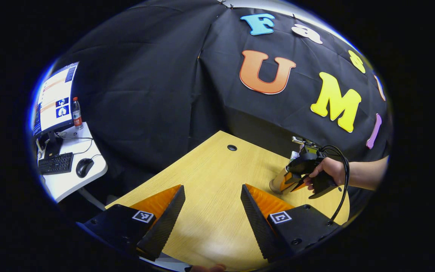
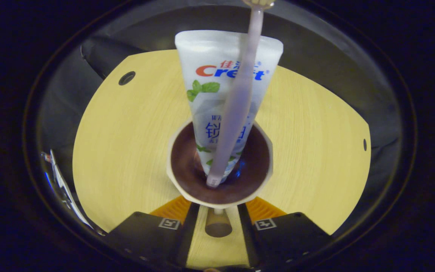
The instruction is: Put the toothbrush and toothpaste on the desktop into the cup, then pick up the cup and place it on the coaster on the desktop.
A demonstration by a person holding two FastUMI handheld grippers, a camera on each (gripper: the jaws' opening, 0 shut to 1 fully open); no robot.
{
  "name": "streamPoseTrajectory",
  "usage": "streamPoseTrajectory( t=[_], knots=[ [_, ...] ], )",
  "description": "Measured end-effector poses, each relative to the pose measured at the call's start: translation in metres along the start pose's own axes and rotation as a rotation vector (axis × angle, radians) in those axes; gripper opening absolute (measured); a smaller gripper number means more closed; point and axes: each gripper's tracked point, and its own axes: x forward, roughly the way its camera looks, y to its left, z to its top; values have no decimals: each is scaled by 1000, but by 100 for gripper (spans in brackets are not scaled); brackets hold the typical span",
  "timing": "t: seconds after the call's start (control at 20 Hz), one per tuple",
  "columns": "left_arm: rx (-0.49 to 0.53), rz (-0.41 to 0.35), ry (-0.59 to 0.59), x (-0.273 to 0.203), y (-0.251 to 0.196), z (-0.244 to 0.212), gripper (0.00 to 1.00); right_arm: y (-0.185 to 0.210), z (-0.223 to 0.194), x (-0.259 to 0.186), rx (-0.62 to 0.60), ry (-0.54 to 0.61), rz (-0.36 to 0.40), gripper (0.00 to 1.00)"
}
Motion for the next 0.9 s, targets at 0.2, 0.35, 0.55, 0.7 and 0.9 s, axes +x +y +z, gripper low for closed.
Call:
streamPoseTrajectory(
  t=[0.2, 0.35, 0.55, 0.7, 0.9],
  knots=[
    [30, -41, -3, -1, -15, 7, 95, -6, -6, -36, 42, -49, 28, 95],
    [53, -94, -21, 1, -37, 17, 95, -20, -13, -91, 71, -111, 53, 97],
    [107, -158, -39, -5, -67, 15, 95, -51, -37, -160, 96, -189, 77, 97],
    [161, -224, -51, 5, -115, 46, 95, -99, -58, -224, 136, -278, 77, 97],
    [231, -304, -114, -1, -175, 73, 95, -175, -89, -322, 167, -479, 14, 96]
  ],
)
